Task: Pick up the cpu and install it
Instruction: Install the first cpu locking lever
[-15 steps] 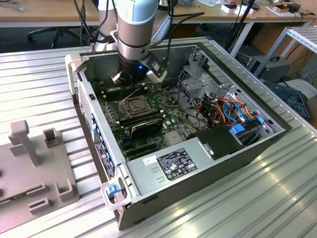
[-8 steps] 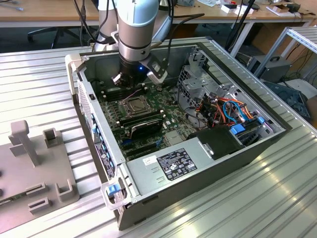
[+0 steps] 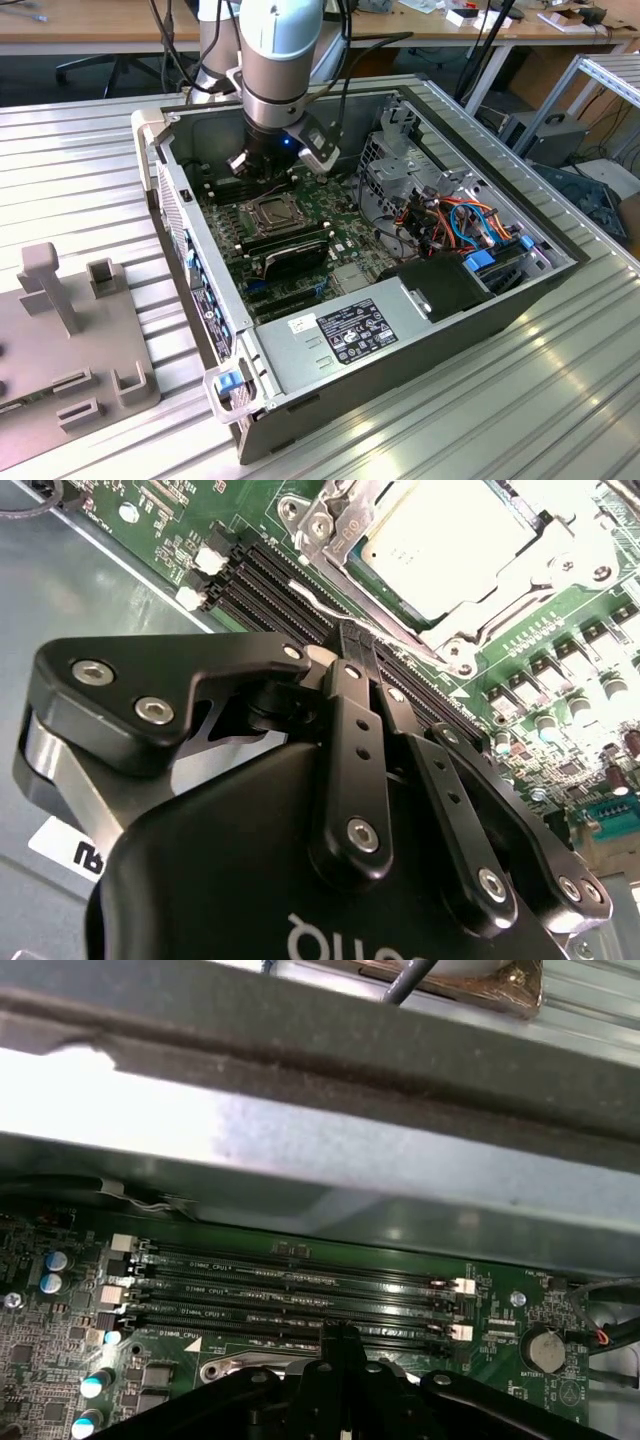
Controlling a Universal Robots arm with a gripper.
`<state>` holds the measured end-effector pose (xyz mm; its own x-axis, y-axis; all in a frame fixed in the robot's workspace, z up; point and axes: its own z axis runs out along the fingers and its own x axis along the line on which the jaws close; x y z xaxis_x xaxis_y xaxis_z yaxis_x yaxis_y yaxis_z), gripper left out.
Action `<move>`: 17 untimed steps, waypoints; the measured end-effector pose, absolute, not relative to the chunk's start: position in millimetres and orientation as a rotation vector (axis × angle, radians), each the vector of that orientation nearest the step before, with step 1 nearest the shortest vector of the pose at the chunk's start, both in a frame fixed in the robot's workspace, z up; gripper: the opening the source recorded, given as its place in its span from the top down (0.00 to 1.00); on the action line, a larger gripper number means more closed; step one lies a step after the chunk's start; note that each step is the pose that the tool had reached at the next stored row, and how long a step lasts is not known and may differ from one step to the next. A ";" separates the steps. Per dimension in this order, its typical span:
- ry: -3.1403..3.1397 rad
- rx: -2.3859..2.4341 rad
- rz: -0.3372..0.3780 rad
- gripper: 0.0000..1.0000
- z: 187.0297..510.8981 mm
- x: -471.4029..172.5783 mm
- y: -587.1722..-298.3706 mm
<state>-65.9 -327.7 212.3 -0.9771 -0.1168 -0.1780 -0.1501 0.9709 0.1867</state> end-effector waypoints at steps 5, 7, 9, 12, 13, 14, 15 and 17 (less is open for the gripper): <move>2.953 -0.201 0.299 0.89 212.0 -65.3 -327.7; 2.953 -0.201 0.299 0.89 211.7 -65.1 -327.8; 2.953 -0.201 0.299 0.89 210.2 -64.7 -328.4; 2.953 -0.201 0.299 0.89 208.3 -64.3 -329.2; 2.953 -0.201 0.299 0.89 207.7 -64.0 -329.3; 2.953 -0.201 0.299 0.89 207.1 -63.8 -329.4; 2.953 -0.201 0.299 0.89 206.6 -63.6 -329.5; 2.953 -0.201 0.299 0.89 205.7 -63.2 -329.8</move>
